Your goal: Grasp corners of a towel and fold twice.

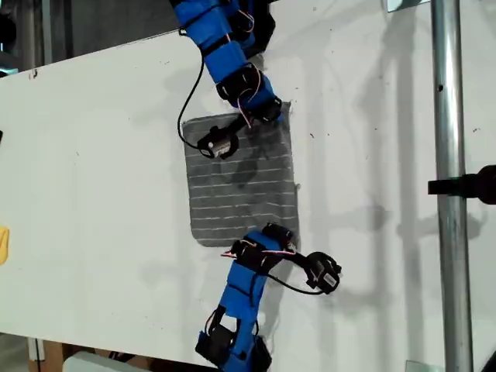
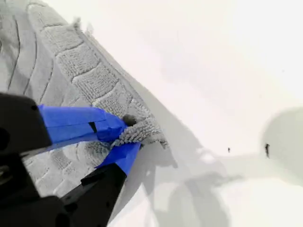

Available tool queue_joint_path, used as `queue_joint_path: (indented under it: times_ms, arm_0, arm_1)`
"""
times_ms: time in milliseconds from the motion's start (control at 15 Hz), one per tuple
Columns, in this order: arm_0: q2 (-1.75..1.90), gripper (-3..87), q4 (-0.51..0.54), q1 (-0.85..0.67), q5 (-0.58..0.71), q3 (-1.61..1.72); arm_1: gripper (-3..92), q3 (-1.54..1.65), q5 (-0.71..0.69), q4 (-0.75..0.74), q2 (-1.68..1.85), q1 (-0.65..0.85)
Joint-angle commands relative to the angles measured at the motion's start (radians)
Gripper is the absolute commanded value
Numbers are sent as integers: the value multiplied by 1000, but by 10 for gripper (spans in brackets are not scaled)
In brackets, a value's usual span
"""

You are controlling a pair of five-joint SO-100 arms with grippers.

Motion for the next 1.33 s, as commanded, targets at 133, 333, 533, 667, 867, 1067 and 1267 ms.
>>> queue_joint_path:
  times_ms: [133,333,533,667,867,1067,1267]
  arm_0:
    - [222,-29,130,49,-150,-63]
    - [278,-29,187,-32,-147,15]
    - [276,-29,186,-183,29,40]
    - [275,-29,181,-299,176,43]
    - [275,-29,178,-476,356,26]
    - [278,-29,179,-638,462,6]
    - [313,-29,173,-687,460,11]
  arm_1:
    - [-3,-345,58,94,9,-123]
    - [-3,-318,26,184,64,32]
    - [-3,-155,-101,175,178,275]
    - [-3,-86,-209,173,278,439]
    - [-3,-84,-373,181,359,637]
    - [-3,-114,-526,172,405,793]
    - [-3,-77,-528,187,445,761]
